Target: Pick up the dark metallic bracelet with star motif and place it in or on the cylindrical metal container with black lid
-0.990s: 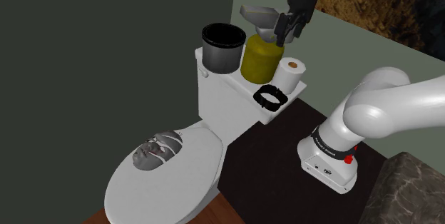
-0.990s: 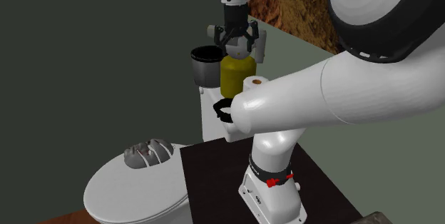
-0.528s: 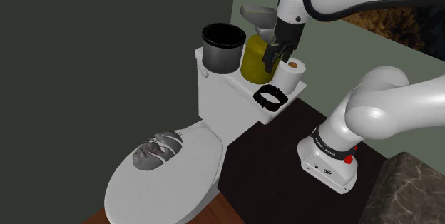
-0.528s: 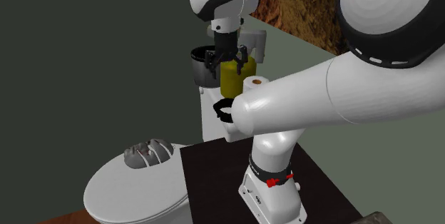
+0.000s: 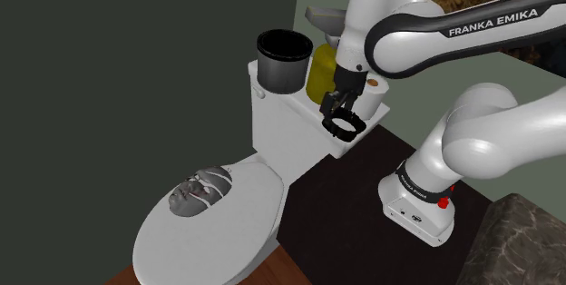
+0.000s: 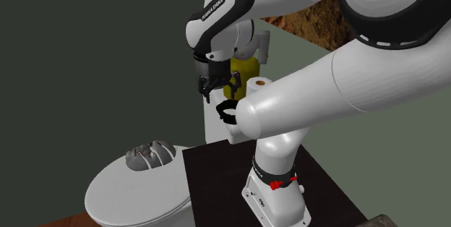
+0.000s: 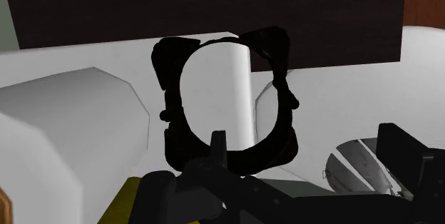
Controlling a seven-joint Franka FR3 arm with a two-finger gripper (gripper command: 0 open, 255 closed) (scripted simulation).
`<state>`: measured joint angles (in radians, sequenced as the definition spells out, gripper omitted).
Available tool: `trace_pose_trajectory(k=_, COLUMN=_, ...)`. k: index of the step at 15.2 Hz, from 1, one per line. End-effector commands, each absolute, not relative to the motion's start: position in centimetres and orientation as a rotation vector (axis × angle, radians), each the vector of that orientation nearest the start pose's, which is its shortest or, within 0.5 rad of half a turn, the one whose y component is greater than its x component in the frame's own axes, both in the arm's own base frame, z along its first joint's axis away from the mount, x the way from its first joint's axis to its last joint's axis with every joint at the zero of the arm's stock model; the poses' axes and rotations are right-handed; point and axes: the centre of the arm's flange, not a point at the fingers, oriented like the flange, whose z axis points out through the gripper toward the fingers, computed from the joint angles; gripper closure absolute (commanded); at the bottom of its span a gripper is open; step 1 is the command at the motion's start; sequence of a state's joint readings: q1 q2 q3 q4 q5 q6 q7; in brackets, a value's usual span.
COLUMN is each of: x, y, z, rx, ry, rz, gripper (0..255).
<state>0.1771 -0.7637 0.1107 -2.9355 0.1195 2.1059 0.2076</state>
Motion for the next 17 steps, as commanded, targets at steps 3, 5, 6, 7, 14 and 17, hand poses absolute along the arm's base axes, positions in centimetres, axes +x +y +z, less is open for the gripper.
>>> trace_pose_trajectory(k=3, x=27.3, y=8.2, z=33.4, rx=-3.130, ry=0.028, rz=0.110, gripper=0)
trace_pose_trajectory(k=5, x=27.2, y=8.2, z=32.3, rx=-3.130, ry=0.028, rz=0.110, gripper=0)
trace_pose_trajectory(k=6, x=27.1, y=8.2, z=31.5, rx=-3.130, ry=0.028, rz=0.110, gripper=0)
trace_pose_trajectory(k=7, x=27.1, y=8.2, z=31.5, rx=-3.130, ry=0.028, rz=0.110, gripper=0)
trace_pose_trajectory(k=14, x=27.1, y=8.2, z=31.5, rx=-3.130, ry=0.028, rz=0.110, gripper=0)
trace_pose_trajectory(k=17, x=27.1, y=8.2, z=31.5, rx=-3.130, ry=0.028, rz=0.110, gripper=255)
